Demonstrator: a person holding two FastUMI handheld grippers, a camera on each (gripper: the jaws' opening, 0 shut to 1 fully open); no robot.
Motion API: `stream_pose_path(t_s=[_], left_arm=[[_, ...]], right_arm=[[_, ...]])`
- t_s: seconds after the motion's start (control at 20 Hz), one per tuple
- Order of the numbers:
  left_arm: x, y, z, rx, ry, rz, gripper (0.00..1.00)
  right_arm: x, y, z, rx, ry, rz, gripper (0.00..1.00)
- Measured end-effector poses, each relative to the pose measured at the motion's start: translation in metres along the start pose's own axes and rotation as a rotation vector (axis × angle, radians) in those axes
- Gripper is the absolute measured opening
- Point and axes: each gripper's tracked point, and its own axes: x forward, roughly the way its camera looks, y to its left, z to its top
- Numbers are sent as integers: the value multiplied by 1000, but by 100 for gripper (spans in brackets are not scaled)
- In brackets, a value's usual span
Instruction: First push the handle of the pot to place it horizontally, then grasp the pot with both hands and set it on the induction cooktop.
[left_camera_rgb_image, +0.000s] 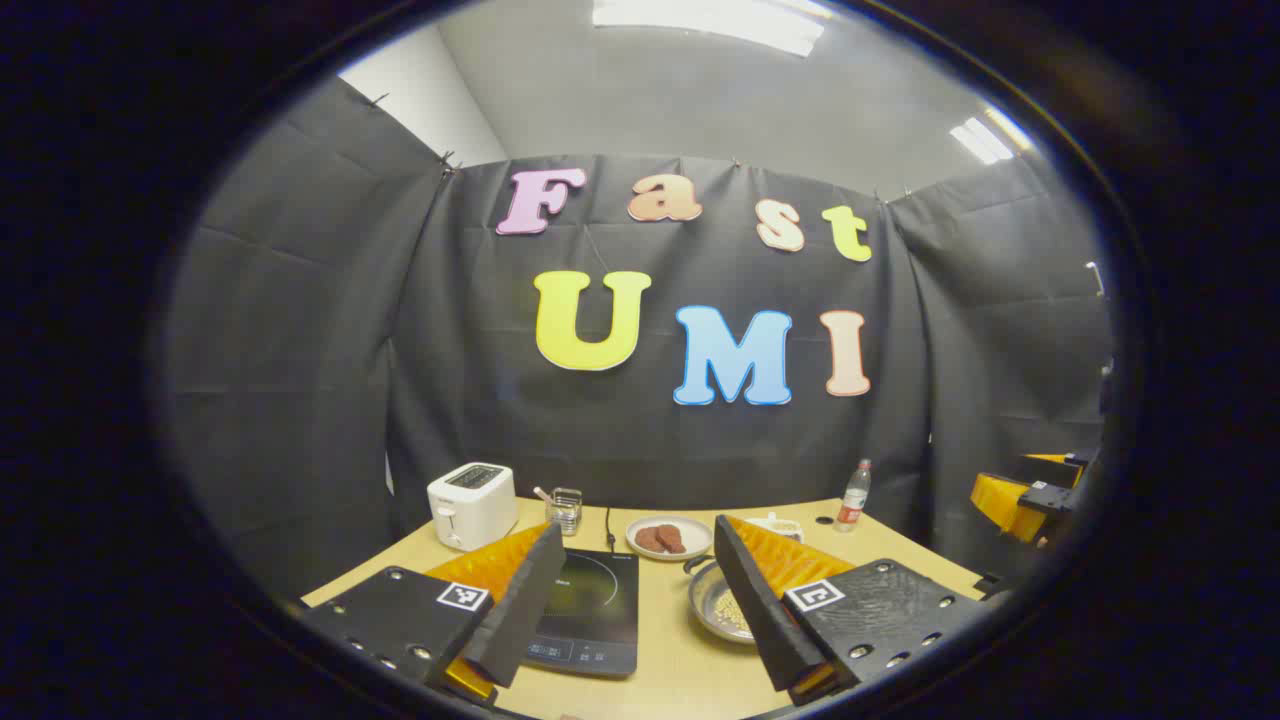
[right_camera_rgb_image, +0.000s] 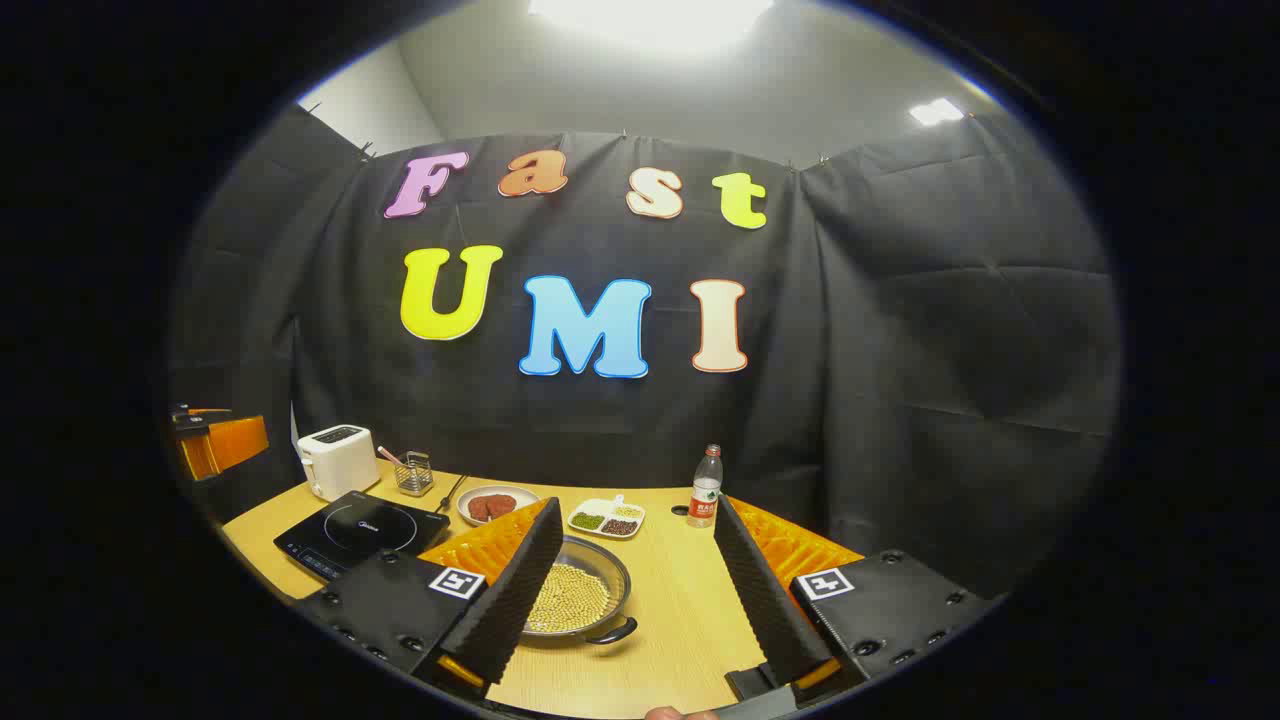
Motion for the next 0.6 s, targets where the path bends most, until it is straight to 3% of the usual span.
stream_pose_path(t_s=[0.6], left_arm=[[22, 13, -1, -1, -15, -21, 92]], right_arm=[[9, 32, -21, 1, 73, 44, 98]])
